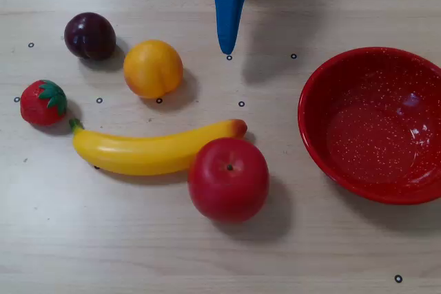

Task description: Put plum in the red bowl.

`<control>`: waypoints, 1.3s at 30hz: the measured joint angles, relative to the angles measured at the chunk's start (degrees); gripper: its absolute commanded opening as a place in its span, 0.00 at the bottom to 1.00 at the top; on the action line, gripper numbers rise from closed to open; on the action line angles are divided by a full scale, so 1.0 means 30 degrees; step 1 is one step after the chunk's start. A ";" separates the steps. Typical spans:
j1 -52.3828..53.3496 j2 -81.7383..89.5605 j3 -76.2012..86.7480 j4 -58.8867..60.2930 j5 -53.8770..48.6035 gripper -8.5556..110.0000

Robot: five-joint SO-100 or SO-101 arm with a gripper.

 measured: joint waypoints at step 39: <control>-0.2344 -0.9580 -1.2188 0.6973 0.3633 0.07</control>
